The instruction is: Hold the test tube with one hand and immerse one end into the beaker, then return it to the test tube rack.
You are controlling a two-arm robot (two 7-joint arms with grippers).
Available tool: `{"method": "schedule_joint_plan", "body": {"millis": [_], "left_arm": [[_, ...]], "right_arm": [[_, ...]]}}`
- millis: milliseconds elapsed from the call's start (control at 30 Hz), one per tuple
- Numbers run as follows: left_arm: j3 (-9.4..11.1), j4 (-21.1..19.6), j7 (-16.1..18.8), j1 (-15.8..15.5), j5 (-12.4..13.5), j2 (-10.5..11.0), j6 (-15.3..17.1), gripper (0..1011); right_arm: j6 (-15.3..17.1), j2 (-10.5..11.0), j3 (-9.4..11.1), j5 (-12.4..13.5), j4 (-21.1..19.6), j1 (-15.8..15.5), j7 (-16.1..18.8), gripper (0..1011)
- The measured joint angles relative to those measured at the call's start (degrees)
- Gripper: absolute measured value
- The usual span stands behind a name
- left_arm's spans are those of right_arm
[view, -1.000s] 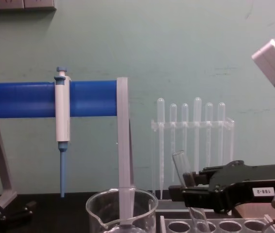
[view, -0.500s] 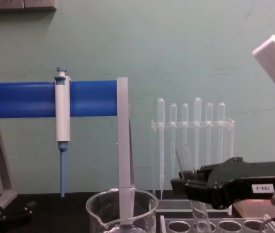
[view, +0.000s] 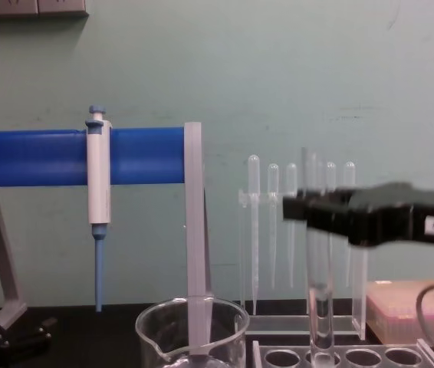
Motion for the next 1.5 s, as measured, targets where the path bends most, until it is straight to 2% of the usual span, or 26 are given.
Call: {"method": "schedule_joint_plan", "body": {"millis": [167,367,1500], "left_arm": [[0.0,0.0,0.0,0.0,0.0,0.0,0.0,1000],[0.0,0.0,0.0,0.0,0.0,0.0,0.0,1000],[0.0,0.0,0.0,0.0,0.0,0.0,0.0,1000]], "right_arm": [[-1.02,0.29,1.35,1.09,-2.26,-1.36,-1.48,226],[-1.55,0.52,1.89,1.31,-3.2,-2.13,-2.3,225],[-1.62,0.56,1.8,1.11,-3.21,-2.18,-2.57,226]]}}
